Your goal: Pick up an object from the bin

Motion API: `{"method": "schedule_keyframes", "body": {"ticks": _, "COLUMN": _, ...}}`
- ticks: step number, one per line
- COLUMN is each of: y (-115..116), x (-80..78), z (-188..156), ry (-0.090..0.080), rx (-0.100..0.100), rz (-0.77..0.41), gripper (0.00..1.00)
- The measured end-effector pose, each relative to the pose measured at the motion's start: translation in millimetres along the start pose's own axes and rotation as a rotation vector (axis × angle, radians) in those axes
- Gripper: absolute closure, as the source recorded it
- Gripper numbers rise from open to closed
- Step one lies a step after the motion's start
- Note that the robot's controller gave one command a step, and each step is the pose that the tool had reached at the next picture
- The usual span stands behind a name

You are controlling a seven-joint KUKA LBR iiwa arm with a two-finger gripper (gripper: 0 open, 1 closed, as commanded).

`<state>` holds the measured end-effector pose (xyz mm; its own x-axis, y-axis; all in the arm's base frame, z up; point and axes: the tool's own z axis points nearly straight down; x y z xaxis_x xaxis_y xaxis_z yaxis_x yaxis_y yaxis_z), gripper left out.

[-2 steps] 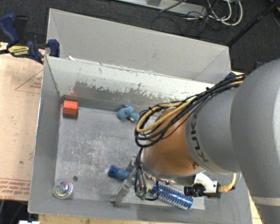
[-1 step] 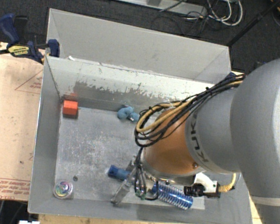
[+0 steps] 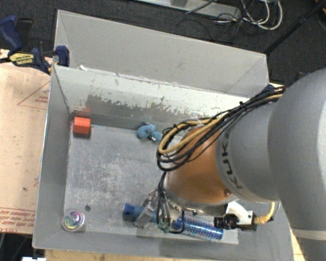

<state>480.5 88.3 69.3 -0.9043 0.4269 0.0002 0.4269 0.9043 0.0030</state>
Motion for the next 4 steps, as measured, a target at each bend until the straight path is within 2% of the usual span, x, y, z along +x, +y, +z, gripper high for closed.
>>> {"method": "schedule_keyframes", "body": {"ticks": 1, "y": 0.8, "x": 0.0, "z": -25.7, "ry": -0.001, "rx": 0.001, "rz": -0.001, "gripper": 1.00}}
{"method": "schedule_keyframes", "body": {"ticks": 2, "y": 1.5, "x": -0.3, "z": -65.4, "ry": -0.003, "rx": 0.000, "rz": -0.004, "gripper": 1.00}}
{"method": "schedule_keyframes", "body": {"ticks": 3, "y": 2.2, "x": -0.6, "z": -84.4, "ry": -0.002, "rx": 0.001, "rz": -0.006, "gripper": 1.00}}
{"method": "schedule_keyframes", "body": {"ticks": 4, "y": 2.5, "x": -0.7, "z": -86.3, "ry": 0.000, "rx": 0.002, "rz": -0.007, "gripper": 1.00}}
